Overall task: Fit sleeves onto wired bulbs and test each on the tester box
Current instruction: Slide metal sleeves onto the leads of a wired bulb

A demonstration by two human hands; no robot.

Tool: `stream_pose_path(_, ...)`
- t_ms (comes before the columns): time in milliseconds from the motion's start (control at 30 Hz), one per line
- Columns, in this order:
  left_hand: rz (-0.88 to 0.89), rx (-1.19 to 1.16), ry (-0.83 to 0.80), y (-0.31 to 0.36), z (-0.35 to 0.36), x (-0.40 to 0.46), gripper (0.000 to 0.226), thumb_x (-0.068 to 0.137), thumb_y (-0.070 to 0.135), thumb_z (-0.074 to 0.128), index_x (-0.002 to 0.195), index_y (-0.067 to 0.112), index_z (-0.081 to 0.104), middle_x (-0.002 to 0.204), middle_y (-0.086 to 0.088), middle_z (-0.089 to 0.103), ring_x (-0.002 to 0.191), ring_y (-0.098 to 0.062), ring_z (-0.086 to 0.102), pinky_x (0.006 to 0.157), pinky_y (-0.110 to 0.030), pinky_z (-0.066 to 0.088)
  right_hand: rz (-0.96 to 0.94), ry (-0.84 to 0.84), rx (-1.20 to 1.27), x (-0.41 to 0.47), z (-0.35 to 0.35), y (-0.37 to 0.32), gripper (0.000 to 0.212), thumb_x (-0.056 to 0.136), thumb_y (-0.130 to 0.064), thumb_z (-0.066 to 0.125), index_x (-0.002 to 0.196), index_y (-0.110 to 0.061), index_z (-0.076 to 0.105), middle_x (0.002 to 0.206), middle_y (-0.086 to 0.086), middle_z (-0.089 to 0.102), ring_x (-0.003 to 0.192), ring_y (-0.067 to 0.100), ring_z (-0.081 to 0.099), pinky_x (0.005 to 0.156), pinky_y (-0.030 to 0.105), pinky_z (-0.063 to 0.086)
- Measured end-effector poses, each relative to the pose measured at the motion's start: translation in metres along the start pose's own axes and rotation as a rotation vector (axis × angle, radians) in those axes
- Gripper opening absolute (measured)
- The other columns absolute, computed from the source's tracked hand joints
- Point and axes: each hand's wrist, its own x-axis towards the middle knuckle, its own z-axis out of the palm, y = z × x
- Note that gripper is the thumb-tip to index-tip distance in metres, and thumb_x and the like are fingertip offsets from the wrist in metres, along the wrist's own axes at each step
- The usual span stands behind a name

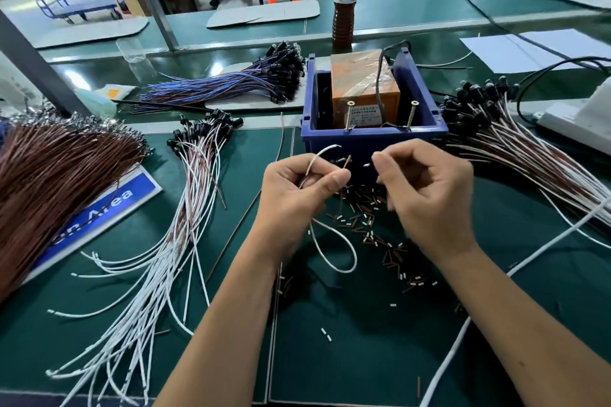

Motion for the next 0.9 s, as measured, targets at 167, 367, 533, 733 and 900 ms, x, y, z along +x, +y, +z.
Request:
stream_pose_path(167,-0.095,-0.245,0.036,0.001,0.007,0.000,0.018,0.084,0.021,0.081,0.069,0.017,0.071,0.052,-0.003,0.034,0.047,-0.008,0.022,0.047,-0.021,0.022,0.241,-0.224,0.345,-0.008,0.016,-0.002,0.017,0.096,-0.005,0.071,0.112,-0.007,0.077,0.064,-0.006,0.066,0.040,0.007,0.052,0.038,0.018,0.040)
stream_pose_path(367,-0.131,-0.429,-0.077,0.006,0.016,-0.004,0.030,0.095,0.010,0.064,0.066,0.016,0.068,0.049,0.010,0.051,0.037,0.000,0.046,0.039,-0.012,0.039,0.333,-0.225,0.500,-0.008,0.018,-0.004,0.022,0.089,-0.018,0.077,0.110,-0.011,0.079,0.058,0.002,0.059,0.040,0.012,0.046,0.034,0.019,0.035)
stream_pose_path(533,-0.130,-0.415,-0.035,0.004,0.022,-0.003,0.022,0.090,0.016,0.072,0.071,0.007,0.063,0.063,-0.015,0.060,0.044,-0.024,0.057,0.048,-0.033,0.053,0.319,-0.214,0.464,-0.007,0.019,-0.005,0.021,0.086,-0.008,0.081,0.107,-0.007,0.077,0.068,0.013,0.069,0.047,0.017,0.058,0.037,0.023,0.043)
stream_pose_path(733,-0.116,-0.396,0.060,0.008,0.027,-0.004,0.035,0.099,0.031,0.059,0.081,0.008,0.078,0.053,0.005,0.055,0.042,-0.005,0.048,0.041,-0.016,0.037,0.248,-0.149,0.390,-0.005,0.014,-0.008,0.016,0.091,0.001,0.076,0.106,-0.003,0.076,0.076,0.010,0.074,0.057,0.012,0.063,0.049,0.022,0.050)
stream_pose_path(900,-0.037,-0.319,0.190,0.008,0.037,-0.005,0.039,0.100,0.031,0.052,0.079,0.012,0.080,0.052,0.009,0.033,0.048,-0.006,0.031,0.045,-0.018,0.026,0.049,-0.057,0.216,-0.006,0.010,-0.012,0.016,0.095,-0.001,0.072,0.108,-0.008,0.077,0.089,-0.001,0.075,0.078,0.015,0.069,0.071,0.022,0.054)
